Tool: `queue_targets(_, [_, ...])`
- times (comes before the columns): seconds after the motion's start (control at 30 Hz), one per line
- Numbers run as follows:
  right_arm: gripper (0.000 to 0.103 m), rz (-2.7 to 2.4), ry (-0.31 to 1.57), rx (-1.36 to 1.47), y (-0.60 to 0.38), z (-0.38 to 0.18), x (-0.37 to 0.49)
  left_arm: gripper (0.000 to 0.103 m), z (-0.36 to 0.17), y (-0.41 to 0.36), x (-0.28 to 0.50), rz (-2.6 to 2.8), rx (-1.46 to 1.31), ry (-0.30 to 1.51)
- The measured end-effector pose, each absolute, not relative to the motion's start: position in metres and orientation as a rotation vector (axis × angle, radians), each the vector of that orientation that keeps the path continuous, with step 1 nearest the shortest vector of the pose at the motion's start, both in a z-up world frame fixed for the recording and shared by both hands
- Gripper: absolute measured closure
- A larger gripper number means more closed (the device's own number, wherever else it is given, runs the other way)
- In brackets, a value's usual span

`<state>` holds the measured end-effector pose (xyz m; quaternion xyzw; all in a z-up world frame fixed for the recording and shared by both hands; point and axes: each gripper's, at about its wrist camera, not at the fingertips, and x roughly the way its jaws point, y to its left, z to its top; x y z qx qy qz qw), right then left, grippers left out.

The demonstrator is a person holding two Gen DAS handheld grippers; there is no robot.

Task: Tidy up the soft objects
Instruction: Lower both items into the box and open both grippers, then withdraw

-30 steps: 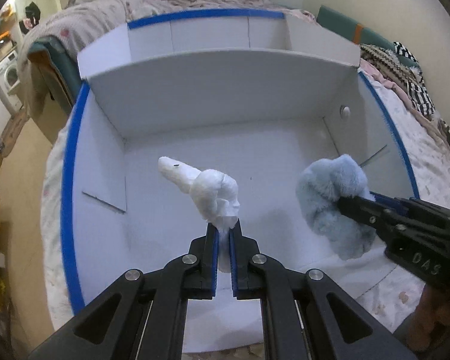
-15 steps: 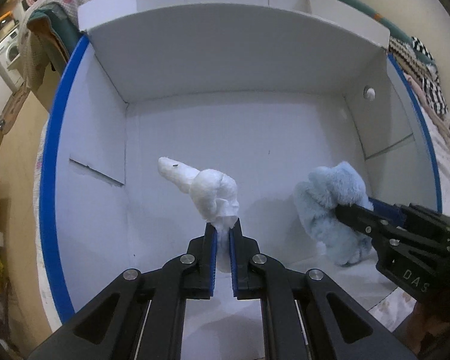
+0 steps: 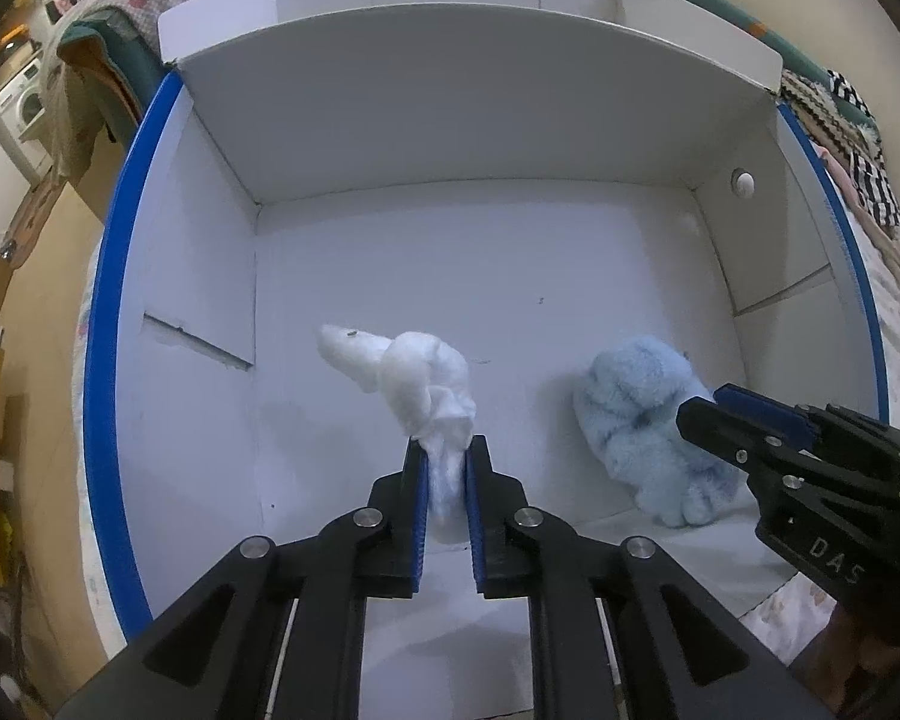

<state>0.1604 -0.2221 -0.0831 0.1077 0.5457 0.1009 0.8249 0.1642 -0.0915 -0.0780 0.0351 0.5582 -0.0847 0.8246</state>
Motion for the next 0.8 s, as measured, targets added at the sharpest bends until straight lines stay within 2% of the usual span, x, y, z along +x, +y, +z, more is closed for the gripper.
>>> queue_targets(0.03, [0.070,0.217,1.158,0.232,-0.222,-0.082,0.161,0.088,-0.078,-0.090,0.164,-0.178,0.072,1.188])
queue_targets(0.1, [0.050,0.222,1.148,0.240,-0.224,-0.080,0.160,0.080,-0.077,-0.087,0.164,-0.177,0.069,1.195])
queue_targets(0.13, [0.033,0.225,1.133,0.250,-0.224,-0.078,0.160,0.077,-0.077,-0.086,0.164,-0.177,0.067,1.198])
queue_targets(0.17, [0.031,0.225,1.120,0.257,-0.226,-0.075,0.159,0.069,-0.077,-0.086,0.165,-0.177,0.064,1.199])
queue_targets(0.2, [0.031,0.223,1.109,0.259,-0.226,-0.073,0.160,0.061,-0.074,-0.083,0.164,-0.177,0.058,1.199])
queue_targets(0.27, [0.031,0.223,1.099,0.266,-0.227,-0.070,0.160,0.055,-0.072,-0.081,0.164,-0.178,0.043,1.194])
queue_targets(0.5, [0.031,0.215,1.075,0.275,-0.233,-0.065,0.159,0.051,-0.058,-0.077,0.162,-0.150,0.040,1.137])
queue_targets(0.8, [0.031,0.191,1.000,0.248,-0.240,-0.047,0.148,0.050,-0.044,-0.067,0.155,-0.135,0.019,1.094])
